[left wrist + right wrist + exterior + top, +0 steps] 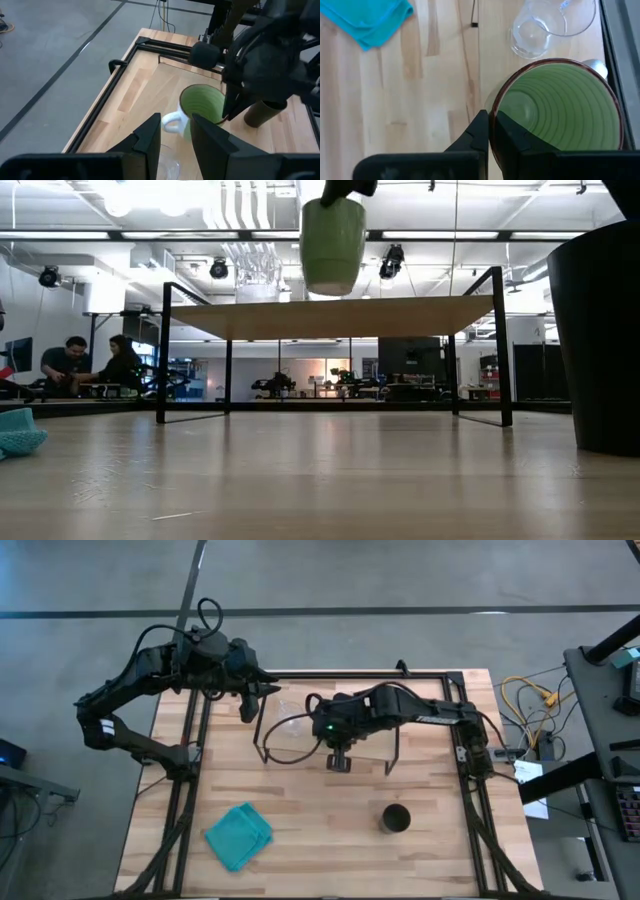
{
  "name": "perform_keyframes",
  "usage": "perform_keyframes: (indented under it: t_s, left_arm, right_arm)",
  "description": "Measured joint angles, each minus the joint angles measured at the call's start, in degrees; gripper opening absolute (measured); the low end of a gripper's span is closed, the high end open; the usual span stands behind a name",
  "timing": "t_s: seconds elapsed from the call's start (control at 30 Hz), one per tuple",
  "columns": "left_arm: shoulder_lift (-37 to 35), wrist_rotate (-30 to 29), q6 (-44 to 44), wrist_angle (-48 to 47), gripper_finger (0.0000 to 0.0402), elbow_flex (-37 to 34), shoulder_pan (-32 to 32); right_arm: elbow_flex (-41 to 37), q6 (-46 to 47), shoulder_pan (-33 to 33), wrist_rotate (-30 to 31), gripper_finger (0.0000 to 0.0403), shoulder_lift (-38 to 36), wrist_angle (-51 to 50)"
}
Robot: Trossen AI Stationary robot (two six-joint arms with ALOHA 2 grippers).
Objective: Stack small to large cups/mugs on shelf
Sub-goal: Put the green mug on the shelf
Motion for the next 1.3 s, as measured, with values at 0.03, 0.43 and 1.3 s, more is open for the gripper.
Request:
perform_keyframes:
  t_s: [0.03, 0.43, 1.3]
  left_arm:
    - [0.0, 0.0, 0.0, 0.0, 0.0091, 0.0, 0.0]
    - [0.0, 0.0, 0.5, 0.0, 0.0091, 0.0, 0.0]
    - [0.0, 0.0, 0.5, 0.0, 0.0091, 0.0, 0.0]
  right_arm:
    - [0.0, -0.5, -0.2, 0.0, 0.0011, 0.1, -0.1]
    - [-0.1, -1.7, -2.7, -0.4, 0.0011, 0.1, -1.9]
    - [-0.1, -2.8, -4.6, -0.7, 0.0012, 2.3, -1.1]
